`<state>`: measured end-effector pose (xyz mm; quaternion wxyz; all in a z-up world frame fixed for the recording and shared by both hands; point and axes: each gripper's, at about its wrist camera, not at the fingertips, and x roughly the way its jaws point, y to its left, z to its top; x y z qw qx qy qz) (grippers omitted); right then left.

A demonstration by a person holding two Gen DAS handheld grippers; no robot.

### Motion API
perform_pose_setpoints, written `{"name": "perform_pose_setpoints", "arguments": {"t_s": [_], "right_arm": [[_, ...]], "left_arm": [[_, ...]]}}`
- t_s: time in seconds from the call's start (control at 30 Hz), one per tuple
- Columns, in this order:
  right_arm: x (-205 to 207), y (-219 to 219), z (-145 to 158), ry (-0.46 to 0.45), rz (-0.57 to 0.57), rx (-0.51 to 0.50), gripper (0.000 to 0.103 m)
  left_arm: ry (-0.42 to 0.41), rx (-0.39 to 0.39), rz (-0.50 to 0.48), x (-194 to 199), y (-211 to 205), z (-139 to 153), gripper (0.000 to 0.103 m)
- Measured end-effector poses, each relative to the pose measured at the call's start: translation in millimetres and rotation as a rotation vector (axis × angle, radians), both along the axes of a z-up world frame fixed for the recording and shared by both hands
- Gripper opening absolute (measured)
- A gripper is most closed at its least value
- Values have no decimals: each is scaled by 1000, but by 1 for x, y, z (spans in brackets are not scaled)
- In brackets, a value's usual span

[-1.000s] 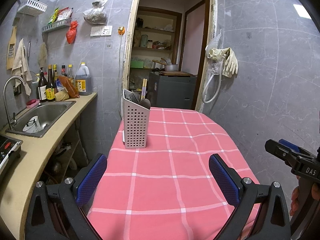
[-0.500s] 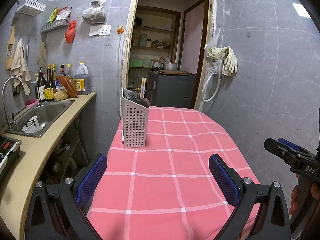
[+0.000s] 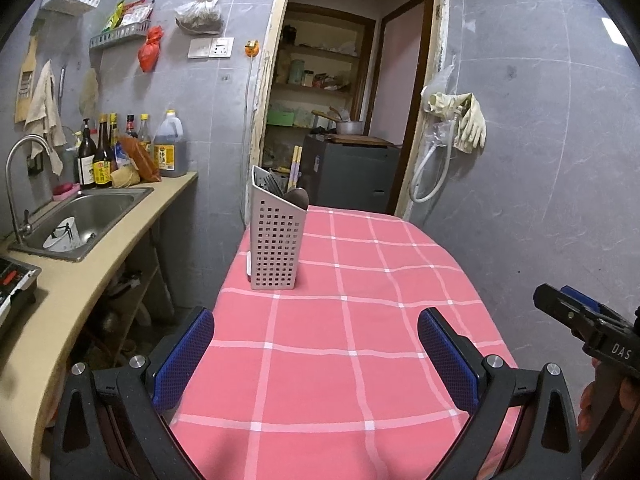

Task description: Organize utensils

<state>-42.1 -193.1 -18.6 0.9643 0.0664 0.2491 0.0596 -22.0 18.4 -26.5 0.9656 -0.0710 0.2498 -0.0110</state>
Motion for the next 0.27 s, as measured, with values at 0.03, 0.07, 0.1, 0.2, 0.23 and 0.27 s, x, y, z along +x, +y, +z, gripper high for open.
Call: {"name": "perform_pose_setpoints", "arguments": {"t_s": [0.03,0.07,0.1,0.2,0.23,0.27], "right_arm": [[3,-2,0,2,-1,1,101],[3,1,-1,5,-3,2,102],[7,-1,-1,8,-4,3,102],[13,0,-3,17,-9,5,102],[14,2,-4,22,-12,5,102],[16,1,-4,26,-13,5,102]], "left_arm": [[3,-2,0,2,0,1,102],[6,-1,0,3,1,0,102],[8,-1,-1,5,2,0,102],[14,3,-7,10,3,-1,102],[16,3,-9,12,4,-1,102],[19,3,-12,14,4,-1,103]]}}
